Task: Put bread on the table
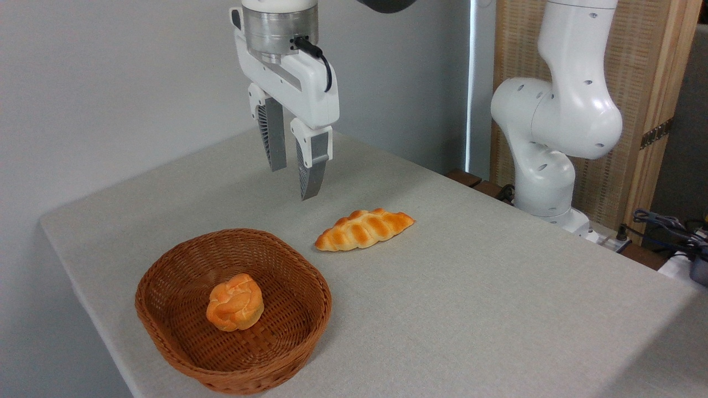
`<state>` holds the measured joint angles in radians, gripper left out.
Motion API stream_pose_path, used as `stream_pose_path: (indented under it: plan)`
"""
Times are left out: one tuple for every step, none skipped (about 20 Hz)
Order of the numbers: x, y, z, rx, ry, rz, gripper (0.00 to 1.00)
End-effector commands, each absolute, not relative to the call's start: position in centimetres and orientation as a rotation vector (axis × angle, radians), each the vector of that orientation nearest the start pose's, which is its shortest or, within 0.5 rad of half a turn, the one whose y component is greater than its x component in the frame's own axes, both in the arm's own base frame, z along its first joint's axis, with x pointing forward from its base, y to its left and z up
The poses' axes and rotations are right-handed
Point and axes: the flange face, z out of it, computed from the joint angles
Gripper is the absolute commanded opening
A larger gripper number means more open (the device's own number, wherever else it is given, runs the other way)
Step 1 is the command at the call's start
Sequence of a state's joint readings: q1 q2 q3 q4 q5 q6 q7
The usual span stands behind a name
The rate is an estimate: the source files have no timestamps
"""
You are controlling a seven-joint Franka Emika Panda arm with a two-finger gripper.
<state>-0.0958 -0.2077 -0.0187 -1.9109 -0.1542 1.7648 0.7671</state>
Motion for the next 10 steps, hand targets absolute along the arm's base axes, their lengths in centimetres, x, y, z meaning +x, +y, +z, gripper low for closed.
stream_pose_path:
  plan:
    - [53.9,-6.2,60.7,-3.000,1.264,-0.030,1.00]
    - [54.6,-6.0,61.1,-2.984,1.253,-0.021,1.00]
    - [55.3,-5.9,61.4,-2.981,1.248,-0.025,1.00]
    - [55.5,-5.9,61.6,-2.979,1.247,-0.035,1.00]
    - [55.6,-5.7,61.5,-2.979,1.245,-0.032,1.00]
    - [55.6,-5.6,61.5,-2.978,1.244,-0.032,1.00]
    - [55.6,-5.5,61.5,-2.969,1.243,-0.027,1.00]
    - [55.6,-5.5,61.5,-2.951,1.242,-0.018,1.00]
    - [55.7,-5.5,61.3,-2.948,1.240,-0.011,1.00]
    - [55.9,-5.6,61.0,-2.950,1.239,-0.004,1.00]
